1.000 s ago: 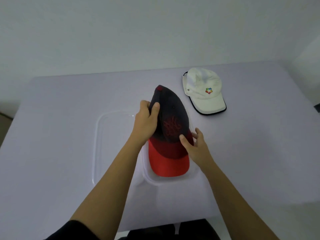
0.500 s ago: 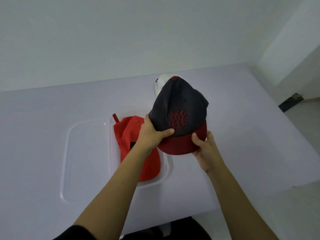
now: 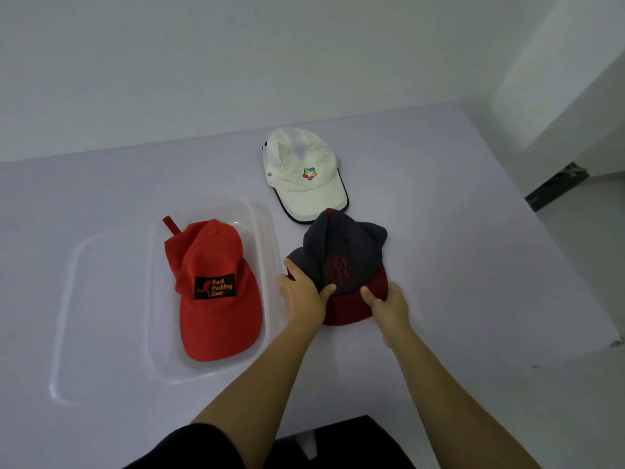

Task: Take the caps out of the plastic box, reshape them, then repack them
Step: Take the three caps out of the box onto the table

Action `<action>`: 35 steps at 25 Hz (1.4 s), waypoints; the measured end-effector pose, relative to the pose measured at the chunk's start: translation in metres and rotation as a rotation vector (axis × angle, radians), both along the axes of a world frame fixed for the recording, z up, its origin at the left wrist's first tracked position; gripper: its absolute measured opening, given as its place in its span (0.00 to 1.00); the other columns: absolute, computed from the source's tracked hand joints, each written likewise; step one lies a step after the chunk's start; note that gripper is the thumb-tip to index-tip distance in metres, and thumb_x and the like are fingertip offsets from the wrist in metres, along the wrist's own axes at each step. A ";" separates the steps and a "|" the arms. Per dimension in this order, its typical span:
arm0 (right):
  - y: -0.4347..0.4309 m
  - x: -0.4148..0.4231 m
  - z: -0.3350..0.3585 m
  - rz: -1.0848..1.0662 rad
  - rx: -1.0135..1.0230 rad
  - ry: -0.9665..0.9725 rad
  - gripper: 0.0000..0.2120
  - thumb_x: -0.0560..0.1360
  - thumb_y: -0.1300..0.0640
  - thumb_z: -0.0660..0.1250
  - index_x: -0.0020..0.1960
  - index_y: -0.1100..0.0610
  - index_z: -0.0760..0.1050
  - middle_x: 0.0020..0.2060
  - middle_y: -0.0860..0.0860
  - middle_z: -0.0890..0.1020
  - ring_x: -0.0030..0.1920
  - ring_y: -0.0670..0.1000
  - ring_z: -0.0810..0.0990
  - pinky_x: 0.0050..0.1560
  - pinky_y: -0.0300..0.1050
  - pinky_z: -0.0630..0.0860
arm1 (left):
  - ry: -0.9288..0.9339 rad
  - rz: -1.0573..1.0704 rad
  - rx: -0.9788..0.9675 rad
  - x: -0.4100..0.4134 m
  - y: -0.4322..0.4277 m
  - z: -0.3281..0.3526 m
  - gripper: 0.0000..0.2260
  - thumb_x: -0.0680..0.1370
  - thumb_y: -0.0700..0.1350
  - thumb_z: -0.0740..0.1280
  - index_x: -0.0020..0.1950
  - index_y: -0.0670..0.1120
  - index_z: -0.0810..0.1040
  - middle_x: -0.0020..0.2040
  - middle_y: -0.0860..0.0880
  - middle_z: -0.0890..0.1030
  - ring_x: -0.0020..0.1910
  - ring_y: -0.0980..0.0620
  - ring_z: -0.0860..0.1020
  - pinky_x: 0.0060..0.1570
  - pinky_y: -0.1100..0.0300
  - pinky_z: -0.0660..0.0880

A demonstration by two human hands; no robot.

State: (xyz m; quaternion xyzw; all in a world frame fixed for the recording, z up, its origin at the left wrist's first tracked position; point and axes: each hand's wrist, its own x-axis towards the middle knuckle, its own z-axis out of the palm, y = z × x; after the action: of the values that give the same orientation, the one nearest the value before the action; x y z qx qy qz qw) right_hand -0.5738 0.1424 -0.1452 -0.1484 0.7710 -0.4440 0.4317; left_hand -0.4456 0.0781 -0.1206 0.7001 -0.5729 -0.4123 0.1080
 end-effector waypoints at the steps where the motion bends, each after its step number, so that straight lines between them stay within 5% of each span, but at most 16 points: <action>1: 0.001 -0.002 -0.006 0.056 0.046 0.055 0.13 0.72 0.54 0.71 0.53 0.58 0.74 0.50 0.57 0.82 0.46 0.52 0.80 0.49 0.47 0.78 | -0.038 0.020 0.023 -0.002 0.004 -0.005 0.48 0.72 0.52 0.72 0.76 0.39 0.41 0.69 0.35 0.60 0.65 0.38 0.65 0.64 0.48 0.66; 5: -0.002 -0.007 -0.016 0.186 0.118 0.254 0.18 0.69 0.43 0.71 0.46 0.58 0.79 0.44 0.55 0.83 0.42 0.52 0.81 0.41 0.43 0.76 | -0.077 0.043 0.000 -0.004 0.010 -0.013 0.46 0.74 0.55 0.68 0.76 0.37 0.41 0.72 0.35 0.58 0.68 0.38 0.63 0.68 0.47 0.62; 7: -0.004 -0.007 -0.013 0.226 0.165 0.388 0.26 0.66 0.35 0.69 0.50 0.56 0.79 0.49 0.54 0.81 0.48 0.54 0.80 0.44 0.47 0.78 | -0.074 0.017 -0.052 -0.003 0.009 -0.008 0.44 0.75 0.55 0.67 0.76 0.37 0.43 0.73 0.35 0.58 0.69 0.37 0.61 0.69 0.47 0.60; 10: -0.005 -0.007 -0.001 0.264 0.285 0.590 0.34 0.68 0.37 0.69 0.67 0.56 0.68 0.62 0.55 0.70 0.62 0.57 0.70 0.53 0.52 0.74 | -0.022 -0.019 -0.125 -0.004 0.009 0.014 0.40 0.77 0.53 0.65 0.77 0.38 0.44 0.76 0.37 0.54 0.73 0.38 0.57 0.71 0.48 0.58; 14: -0.024 0.022 0.027 0.254 -0.035 0.711 0.23 0.74 0.47 0.66 0.64 0.58 0.70 0.61 0.57 0.72 0.61 0.57 0.71 0.55 0.50 0.73 | 0.118 -0.012 -0.342 0.031 0.000 0.057 0.34 0.79 0.51 0.62 0.77 0.40 0.47 0.78 0.42 0.53 0.76 0.45 0.54 0.73 0.54 0.54; 17: -0.040 0.071 0.045 0.445 -0.213 0.671 0.16 0.77 0.52 0.63 0.62 0.59 0.72 0.60 0.56 0.75 0.60 0.54 0.73 0.61 0.47 0.72 | 0.094 0.114 -0.434 0.091 -0.019 0.064 0.31 0.80 0.49 0.61 0.77 0.41 0.50 0.77 0.42 0.58 0.75 0.45 0.58 0.73 0.53 0.55; 21: -0.039 0.142 0.041 0.711 -0.150 0.456 0.31 0.77 0.54 0.63 0.74 0.61 0.55 0.73 0.57 0.61 0.73 0.54 0.60 0.71 0.45 0.59 | 0.055 0.266 -0.274 0.161 -0.044 0.030 0.34 0.78 0.51 0.64 0.77 0.39 0.51 0.74 0.37 0.62 0.73 0.39 0.61 0.72 0.47 0.59; 23: -0.035 0.162 0.033 0.736 -0.046 0.390 0.34 0.77 0.59 0.61 0.76 0.61 0.47 0.76 0.56 0.55 0.75 0.54 0.56 0.73 0.44 0.55 | 0.053 0.270 -0.160 0.177 -0.049 0.017 0.36 0.75 0.51 0.68 0.75 0.38 0.55 0.69 0.35 0.67 0.68 0.37 0.66 0.67 0.46 0.64; 26: -0.033 0.174 0.028 0.686 0.031 0.400 0.33 0.74 0.66 0.58 0.76 0.57 0.48 0.74 0.55 0.60 0.72 0.55 0.62 0.69 0.48 0.63 | 0.042 0.226 -0.065 0.190 -0.058 0.008 0.34 0.71 0.52 0.73 0.69 0.37 0.64 0.63 0.37 0.70 0.62 0.38 0.70 0.63 0.45 0.69; 30: -0.036 0.176 0.031 0.718 0.105 0.518 0.34 0.73 0.66 0.58 0.76 0.56 0.50 0.73 0.54 0.64 0.71 0.55 0.65 0.65 0.51 0.68 | 0.002 0.137 -0.136 0.193 -0.066 0.010 0.23 0.68 0.53 0.75 0.52 0.43 0.68 0.53 0.42 0.71 0.54 0.43 0.72 0.57 0.46 0.73; 35: -0.034 0.178 0.036 0.688 0.088 0.549 0.33 0.76 0.62 0.60 0.76 0.58 0.49 0.73 0.55 0.63 0.72 0.55 0.62 0.68 0.48 0.65 | 0.028 0.109 -0.207 0.195 -0.058 0.032 0.20 0.70 0.50 0.75 0.51 0.40 0.71 0.52 0.41 0.74 0.47 0.46 0.73 0.45 0.56 0.69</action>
State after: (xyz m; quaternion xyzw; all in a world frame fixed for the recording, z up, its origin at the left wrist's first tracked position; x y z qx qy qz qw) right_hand -0.3958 0.1086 -0.1091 -0.4903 0.7810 -0.1854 0.3395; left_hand -0.2509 0.0196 -0.0882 0.7093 -0.5721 -0.3541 0.2100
